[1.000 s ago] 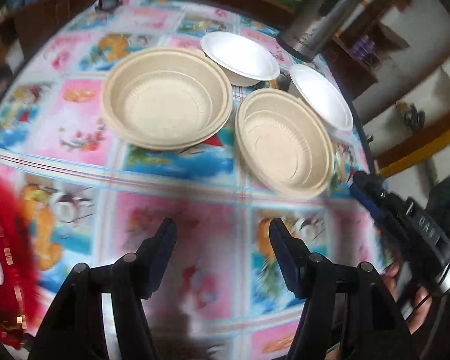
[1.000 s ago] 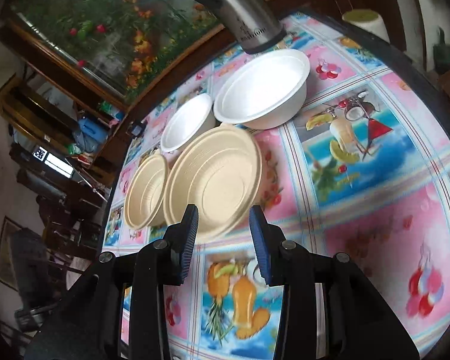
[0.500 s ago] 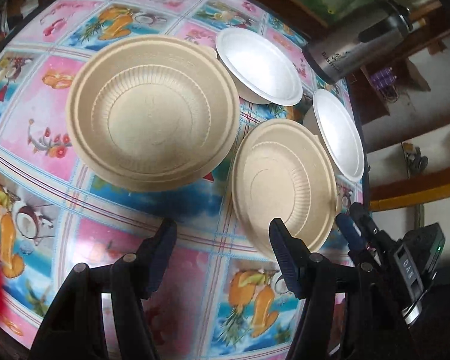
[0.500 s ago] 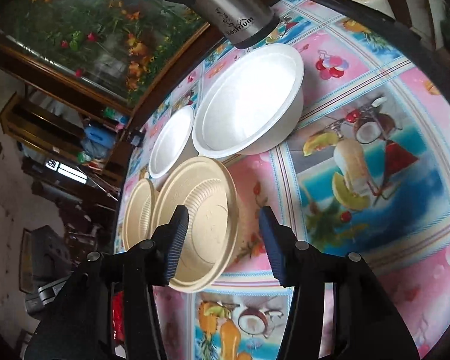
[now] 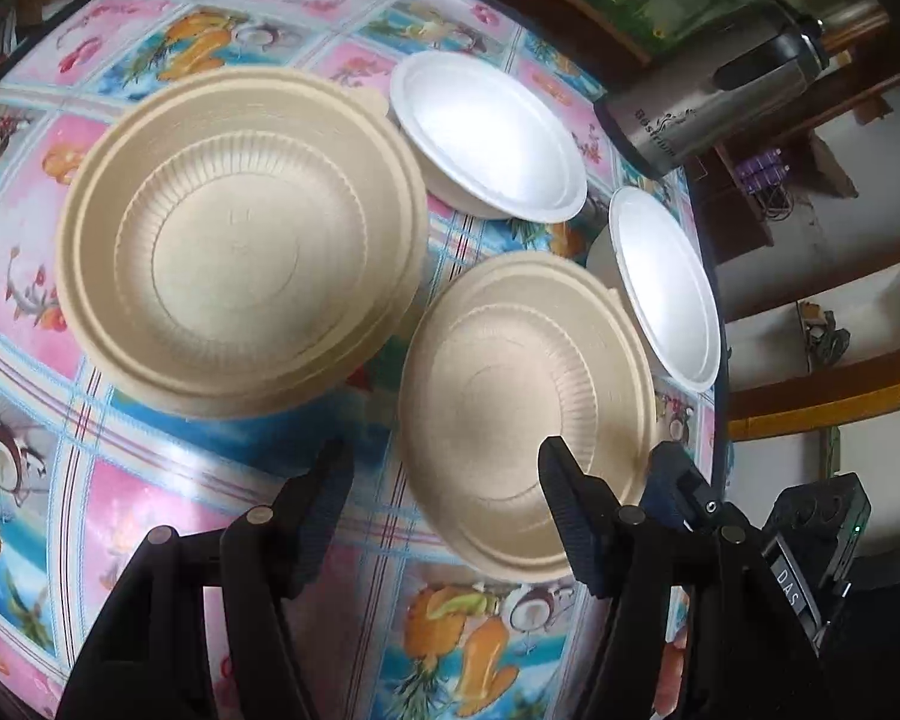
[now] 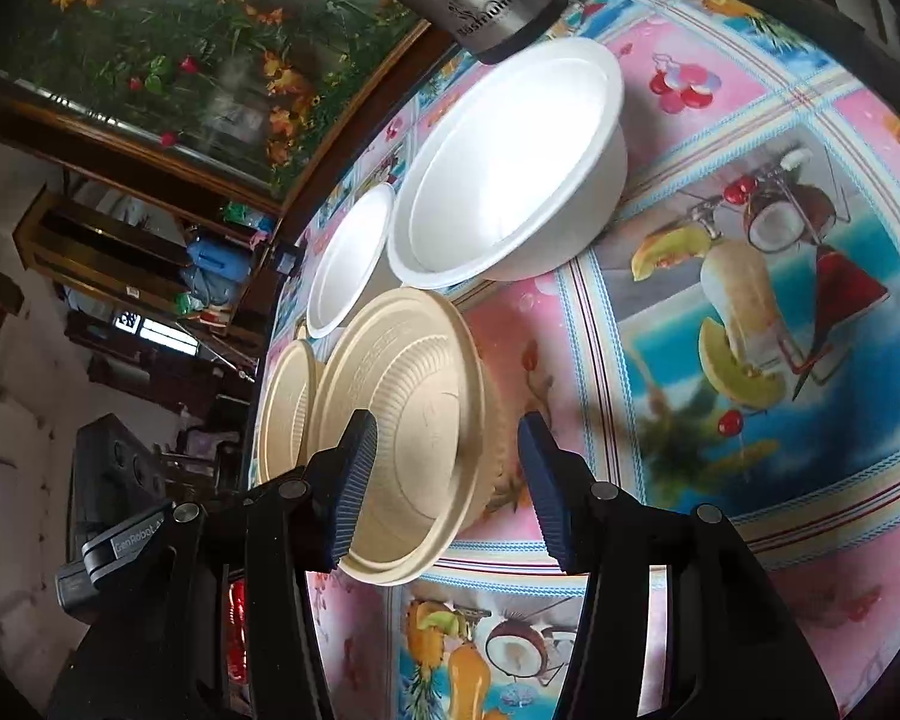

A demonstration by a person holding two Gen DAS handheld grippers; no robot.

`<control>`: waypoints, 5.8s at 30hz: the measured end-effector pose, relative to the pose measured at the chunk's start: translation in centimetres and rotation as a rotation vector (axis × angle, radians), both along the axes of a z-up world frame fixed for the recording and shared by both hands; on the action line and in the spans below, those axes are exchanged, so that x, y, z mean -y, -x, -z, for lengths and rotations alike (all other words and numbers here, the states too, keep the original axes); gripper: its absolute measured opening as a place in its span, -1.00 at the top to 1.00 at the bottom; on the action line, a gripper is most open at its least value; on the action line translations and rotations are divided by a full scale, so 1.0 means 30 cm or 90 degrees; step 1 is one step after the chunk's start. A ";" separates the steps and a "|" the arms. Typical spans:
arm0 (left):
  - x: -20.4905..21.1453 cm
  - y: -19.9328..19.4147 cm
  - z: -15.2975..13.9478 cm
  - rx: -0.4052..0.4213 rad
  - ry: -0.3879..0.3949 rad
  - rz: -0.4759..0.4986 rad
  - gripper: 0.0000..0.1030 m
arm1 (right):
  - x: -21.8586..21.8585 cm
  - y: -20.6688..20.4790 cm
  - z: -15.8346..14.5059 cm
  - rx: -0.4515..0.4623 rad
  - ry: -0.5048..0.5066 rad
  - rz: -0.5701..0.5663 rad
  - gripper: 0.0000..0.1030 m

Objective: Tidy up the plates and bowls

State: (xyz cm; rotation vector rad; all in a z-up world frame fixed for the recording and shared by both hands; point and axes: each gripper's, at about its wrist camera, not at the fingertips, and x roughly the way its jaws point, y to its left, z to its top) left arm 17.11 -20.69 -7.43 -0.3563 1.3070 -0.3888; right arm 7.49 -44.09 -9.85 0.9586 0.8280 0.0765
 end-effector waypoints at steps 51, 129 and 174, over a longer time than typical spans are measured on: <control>-0.162 0.208 0.035 0.069 -0.056 0.076 0.82 | -0.228 0.196 -0.045 0.011 0.110 0.003 0.83; -1.216 0.545 -0.232 0.355 -0.345 -0.318 -0.38 | -1.285 -0.048 -0.166 0.115 0.222 -0.335 0.31; -0.324 0.479 -0.023 0.323 -0.243 0.180 -0.53 | -0.267 -0.120 -0.114 -0.017 0.106 0.057 0.24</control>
